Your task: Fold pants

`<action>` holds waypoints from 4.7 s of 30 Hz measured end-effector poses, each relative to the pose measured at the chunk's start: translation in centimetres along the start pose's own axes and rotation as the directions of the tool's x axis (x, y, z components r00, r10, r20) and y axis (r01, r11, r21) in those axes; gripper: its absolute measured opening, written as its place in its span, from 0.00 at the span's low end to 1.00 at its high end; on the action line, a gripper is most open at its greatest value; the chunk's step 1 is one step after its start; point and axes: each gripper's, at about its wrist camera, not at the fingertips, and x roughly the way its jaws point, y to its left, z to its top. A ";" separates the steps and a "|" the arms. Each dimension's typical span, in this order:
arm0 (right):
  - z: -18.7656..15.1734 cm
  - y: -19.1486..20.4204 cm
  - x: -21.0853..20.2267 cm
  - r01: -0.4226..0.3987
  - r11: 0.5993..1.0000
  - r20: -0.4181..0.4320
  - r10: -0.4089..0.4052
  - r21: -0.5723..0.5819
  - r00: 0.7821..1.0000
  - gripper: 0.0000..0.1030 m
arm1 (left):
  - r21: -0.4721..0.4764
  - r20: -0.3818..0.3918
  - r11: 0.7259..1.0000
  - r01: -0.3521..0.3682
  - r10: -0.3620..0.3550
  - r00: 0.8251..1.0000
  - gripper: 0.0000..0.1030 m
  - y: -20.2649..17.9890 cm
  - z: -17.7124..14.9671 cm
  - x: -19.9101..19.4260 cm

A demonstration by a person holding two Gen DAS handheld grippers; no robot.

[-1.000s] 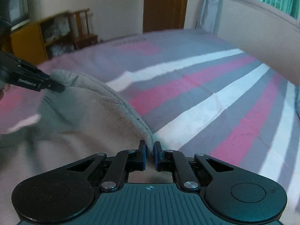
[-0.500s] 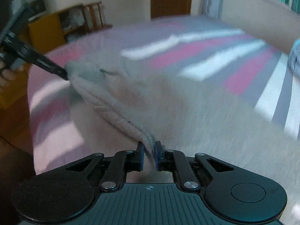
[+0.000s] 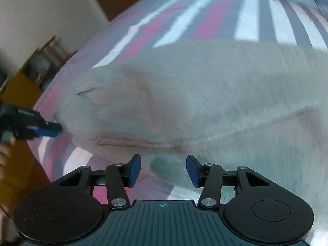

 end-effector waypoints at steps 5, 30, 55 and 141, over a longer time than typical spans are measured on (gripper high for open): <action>1.2 -2.4 0.7 -0.096 0.969 0.002 0.098 0.229 0.995 0.48 | -0.080 0.016 0.996 0.040 -0.039 0.999 0.18 0.5 -0.2 0.1; 1.0 -4.5 3.3 -0.108 0.858 0.079 0.079 0.502 0.994 0.14 | -0.203 0.087 0.972 0.116 -0.100 0.991 0.38 1.4 0.1 1.4; -2.2 4.7 5.6 -0.074 0.947 0.059 0.058 0.312 0.997 0.07 | -0.150 0.123 0.983 0.104 -0.086 0.989 0.40 5.8 3.1 -0.4; -4.2 -22.0 -13.4 -0.013 0.640 0.286 -0.325 0.769 0.901 0.09 | 0.521 0.065 0.851 -0.068 0.039 0.997 0.40 -19.9 -15.1 6.4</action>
